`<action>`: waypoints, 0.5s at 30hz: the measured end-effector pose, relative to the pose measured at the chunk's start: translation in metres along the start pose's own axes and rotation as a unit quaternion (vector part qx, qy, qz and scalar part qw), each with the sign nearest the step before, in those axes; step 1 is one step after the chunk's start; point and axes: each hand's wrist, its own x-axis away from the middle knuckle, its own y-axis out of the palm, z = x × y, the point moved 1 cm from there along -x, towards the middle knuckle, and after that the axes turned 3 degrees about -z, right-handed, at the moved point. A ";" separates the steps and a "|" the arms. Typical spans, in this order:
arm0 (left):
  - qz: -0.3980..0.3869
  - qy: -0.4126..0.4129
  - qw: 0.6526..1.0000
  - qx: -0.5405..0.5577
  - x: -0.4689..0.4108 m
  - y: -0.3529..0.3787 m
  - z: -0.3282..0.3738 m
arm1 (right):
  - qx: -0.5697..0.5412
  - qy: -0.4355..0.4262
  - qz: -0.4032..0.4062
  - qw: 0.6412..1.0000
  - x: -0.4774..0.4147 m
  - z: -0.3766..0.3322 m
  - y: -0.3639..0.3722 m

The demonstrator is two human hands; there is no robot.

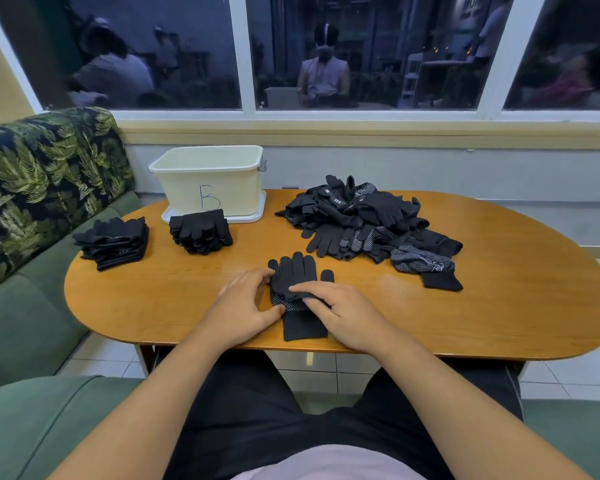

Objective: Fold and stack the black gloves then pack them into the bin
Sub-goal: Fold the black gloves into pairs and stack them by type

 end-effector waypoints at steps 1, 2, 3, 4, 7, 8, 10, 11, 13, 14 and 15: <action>0.000 0.000 1.000 -0.003 0.000 0.000 0.000 | 0.000 -0.002 -0.001 1.000 0.000 0.000 0.000; -0.001 -0.001 1.000 -0.005 0.000 0.000 0.000 | -0.002 -0.002 -0.002 1.000 0.001 -0.001 -0.001; -0.002 -0.002 1.000 -0.007 0.000 0.000 0.000 | -0.004 -0.003 -0.004 1.000 0.001 -0.001 -0.001; -0.003 -0.003 1.000 -0.007 0.000 0.000 0.000 | -0.004 -0.004 -0.006 1.000 0.001 -0.002 -0.001; -0.005 -0.003 1.000 -0.007 -0.001 0.000 0.001 | -0.002 -0.010 -0.014 1.000 0.002 -0.001 -0.001; -0.007 -0.003 1.000 -0.008 -0.001 0.000 0.001 | -0.004 -0.010 -0.015 1.000 0.002 -0.001 -0.001; -0.014 -0.004 1.000 -0.013 -0.001 0.000 0.000 | -0.006 -0.005 -0.018 1.000 0.001 0.000 -0.001; -0.017 -0.003 1.000 -0.016 -0.001 0.000 -0.001 | -0.007 -0.002 -0.019 1.000 0.001 0.001 -0.001; -0.025 -0.001 1.000 -0.019 -0.002 0.000 -0.002 | -0.009 0.001 -0.022 1.000 0.001 0.002 -0.001; -0.030 -0.003 0.999 -0.019 -0.001 -0.001 -0.002 | -0.006 0.001 -0.025 1.000 0.001 0.002 -0.001; -0.035 -0.005 0.999 -0.017 -0.001 -0.001 -0.002 | -0.004 0.001 -0.030 1.000 0.001 0.001 -0.001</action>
